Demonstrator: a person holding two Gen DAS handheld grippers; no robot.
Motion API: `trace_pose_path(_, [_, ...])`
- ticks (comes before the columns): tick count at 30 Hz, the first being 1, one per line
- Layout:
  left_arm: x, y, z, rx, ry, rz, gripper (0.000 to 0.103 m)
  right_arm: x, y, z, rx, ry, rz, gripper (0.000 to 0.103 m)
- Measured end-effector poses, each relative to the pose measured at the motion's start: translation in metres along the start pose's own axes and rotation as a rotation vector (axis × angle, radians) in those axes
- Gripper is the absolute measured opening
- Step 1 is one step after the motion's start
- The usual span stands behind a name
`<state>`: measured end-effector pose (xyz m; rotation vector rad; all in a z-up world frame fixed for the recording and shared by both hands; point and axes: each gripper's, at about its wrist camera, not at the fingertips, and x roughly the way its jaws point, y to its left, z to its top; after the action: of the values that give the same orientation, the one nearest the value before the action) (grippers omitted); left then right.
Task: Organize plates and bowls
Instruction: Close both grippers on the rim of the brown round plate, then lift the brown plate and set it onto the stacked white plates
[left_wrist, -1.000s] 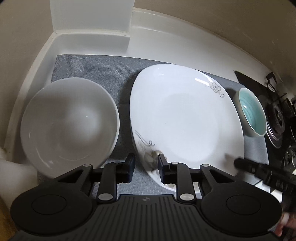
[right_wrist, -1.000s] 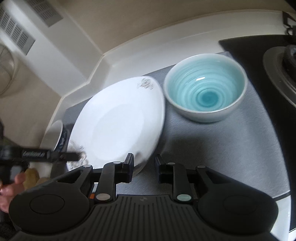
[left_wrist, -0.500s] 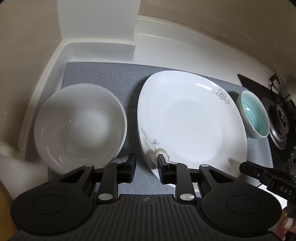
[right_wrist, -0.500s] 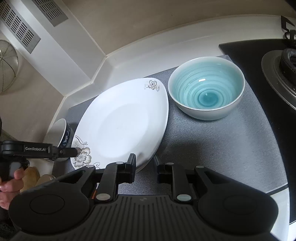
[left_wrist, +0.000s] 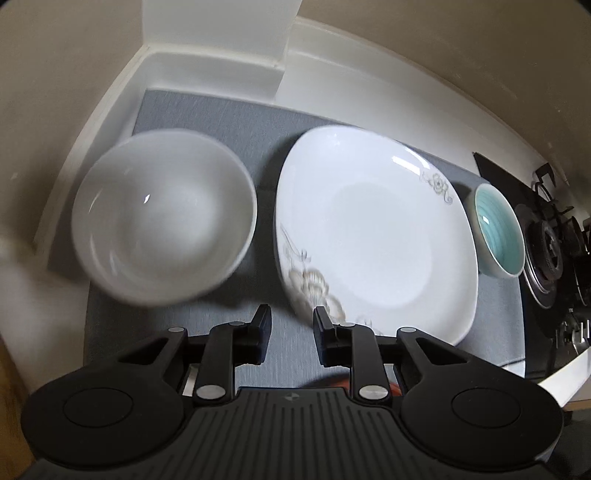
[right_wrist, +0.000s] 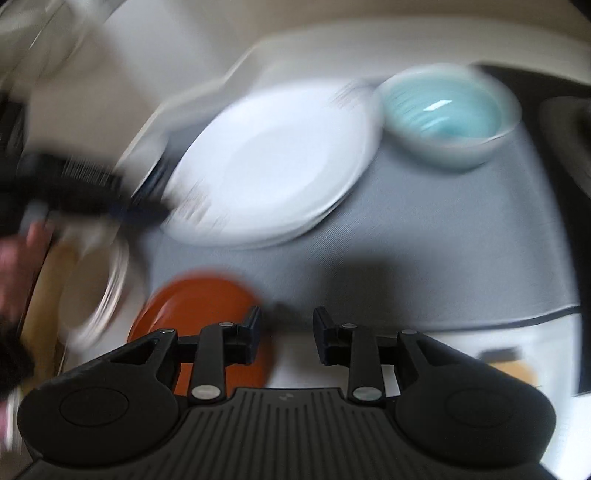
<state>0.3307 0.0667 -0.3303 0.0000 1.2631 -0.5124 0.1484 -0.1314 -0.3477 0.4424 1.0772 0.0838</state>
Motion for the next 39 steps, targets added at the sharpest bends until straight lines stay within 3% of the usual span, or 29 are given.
trace_pose_path(2, [-0.005,-0.002,-0.006,-0.006,0.012,0.000,0.027,0.008,0.009,-0.005,-0.085,0.052,-0.003,0.026])
trace_pose_path(3, [-0.008,-0.004,-0.009,-0.002,0.010,0.000,0.027,0.011,0.010,-0.006,-0.105,0.067,-0.014,0.012])
trace_pose_path(4, [-0.011,-0.007,-0.012,0.004,0.006,-0.003,0.027,0.013,0.010,-0.007,-0.121,0.084,-0.015,0.009])
trace_pose_path(6, [-0.018,-0.012,-0.017,0.014,0.003,-0.009,0.028,0.011,0.005,-0.004,-0.125,0.078,-0.027,0.007])
trace_pose_path(9, [-0.023,-0.027,-0.030,0.079,0.007,0.011,0.031,0.000,-0.015,0.007,-0.093,0.032,-0.113,0.005])
trace_pose_path(12, [-0.022,-0.043,-0.048,0.172,0.029,0.029,0.032,-0.018,-0.039,0.015,-0.020,-0.010,-0.114,0.005])
trace_pose_path(15, [-0.011,-0.056,-0.060,0.212,0.071,0.007,0.040,-0.030,-0.047,0.014,-0.015,-0.014,-0.102,0.009])
trace_pose_path(20, [0.018,-0.068,-0.060,0.227,0.117,-0.022,0.043,-0.031,-0.039,-0.003,-0.032,0.006,-0.113,0.023])
trace_pose_path(22, [0.034,-0.068,-0.059,0.207,0.160,0.002,0.044,-0.023,-0.036,-0.008,-0.030,0.010,-0.130,0.036])
trace_pose_path(23, [0.043,-0.064,-0.058,0.182,0.194,-0.005,0.044,-0.020,-0.035,-0.011,-0.020,0.014,-0.137,0.037])
trace_pose_path(24, [0.041,-0.060,-0.058,0.166,0.162,-0.036,0.046,-0.017,-0.036,-0.013,-0.003,0.020,-0.132,0.037])
trace_pose_path(26, [0.049,-0.058,-0.058,0.175,0.190,-0.045,0.041,-0.015,-0.036,-0.015,0.011,0.005,-0.106,0.039])
trace_pose_path(27, [0.050,-0.058,-0.058,0.180,0.178,-0.040,0.024,-0.015,-0.034,-0.017,0.003,-0.003,-0.109,0.038])
trace_pose_path(29, [0.056,-0.057,-0.060,0.180,0.185,-0.017,0.015,-0.014,-0.031,-0.017,-0.023,-0.006,-0.140,0.022])
trace_pose_path(30, [0.056,-0.057,-0.060,0.178,0.192,-0.012,0.015,-0.013,-0.030,-0.018,-0.038,-0.004,-0.162,0.012])
trace_pose_path(34, [0.053,-0.058,-0.062,0.169,0.245,0.007,0.015,-0.018,-0.030,-0.019,-0.036,0.014,-0.141,0.011])
trace_pose_path(39, [0.023,-0.074,-0.067,0.235,0.191,0.020,0.015,-0.045,-0.017,-0.021,-0.046,0.005,-0.131,0.012])
